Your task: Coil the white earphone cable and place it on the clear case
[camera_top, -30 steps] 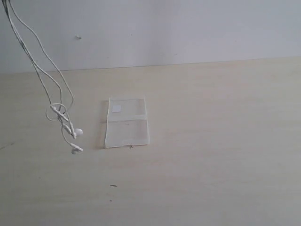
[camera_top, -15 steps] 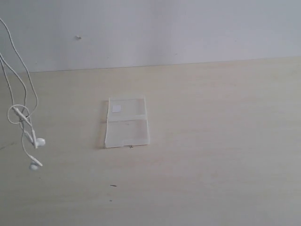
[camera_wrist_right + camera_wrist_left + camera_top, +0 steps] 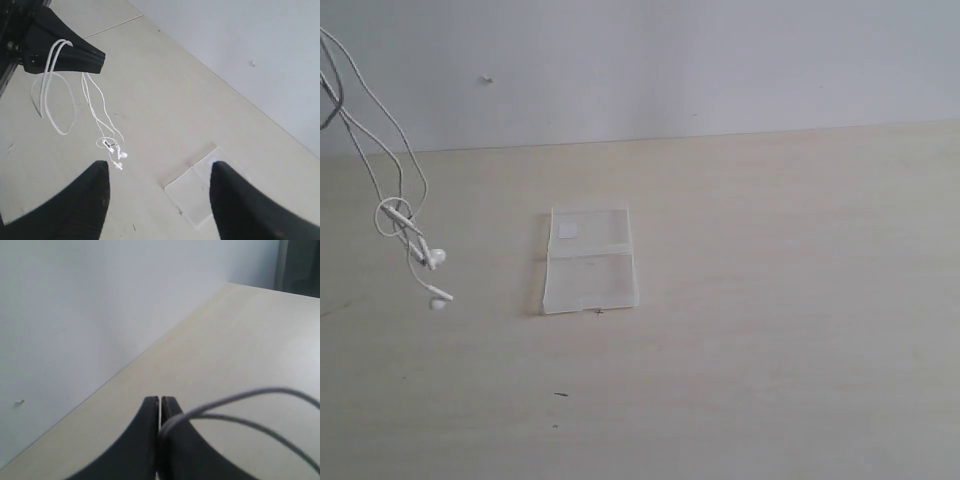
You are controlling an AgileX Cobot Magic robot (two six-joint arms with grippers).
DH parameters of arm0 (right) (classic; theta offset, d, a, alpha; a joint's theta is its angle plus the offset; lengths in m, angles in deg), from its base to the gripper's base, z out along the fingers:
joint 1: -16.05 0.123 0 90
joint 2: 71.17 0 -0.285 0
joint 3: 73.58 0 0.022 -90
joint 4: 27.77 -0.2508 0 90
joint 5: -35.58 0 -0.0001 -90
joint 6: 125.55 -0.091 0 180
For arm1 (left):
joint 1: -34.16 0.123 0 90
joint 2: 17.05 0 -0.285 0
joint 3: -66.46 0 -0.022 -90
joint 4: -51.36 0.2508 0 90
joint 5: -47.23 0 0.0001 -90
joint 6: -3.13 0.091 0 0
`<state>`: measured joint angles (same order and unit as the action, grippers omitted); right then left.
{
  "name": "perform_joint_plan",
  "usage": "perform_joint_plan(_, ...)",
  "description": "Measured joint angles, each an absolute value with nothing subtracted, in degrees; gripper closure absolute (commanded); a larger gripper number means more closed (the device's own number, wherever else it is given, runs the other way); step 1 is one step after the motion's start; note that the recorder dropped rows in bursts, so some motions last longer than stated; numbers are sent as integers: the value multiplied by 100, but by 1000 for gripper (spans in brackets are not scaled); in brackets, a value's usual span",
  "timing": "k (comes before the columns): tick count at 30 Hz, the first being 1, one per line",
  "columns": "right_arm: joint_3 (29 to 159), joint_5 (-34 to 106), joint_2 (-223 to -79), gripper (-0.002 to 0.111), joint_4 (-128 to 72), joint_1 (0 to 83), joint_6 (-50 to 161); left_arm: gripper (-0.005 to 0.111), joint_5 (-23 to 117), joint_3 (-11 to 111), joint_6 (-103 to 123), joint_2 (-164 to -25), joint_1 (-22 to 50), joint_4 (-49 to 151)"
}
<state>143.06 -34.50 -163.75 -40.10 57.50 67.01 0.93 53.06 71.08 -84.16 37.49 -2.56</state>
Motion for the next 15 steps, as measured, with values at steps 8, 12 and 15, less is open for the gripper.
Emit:
perform_joint_plan(8,14111,-3460,-16375,67,-4092,5750,6712,107,198,5306,7219,-8293,3749,180)
perform_joint_plan(12,13604,-3448,-16375,67,-4469,5750,6789,107,242,5411,7868,-8065,3758,470)
perform_joint_plan(15,13477,-3314,-16375,67,-4708,5750,6883,107,242,5504,8418,-7926,3758,916)
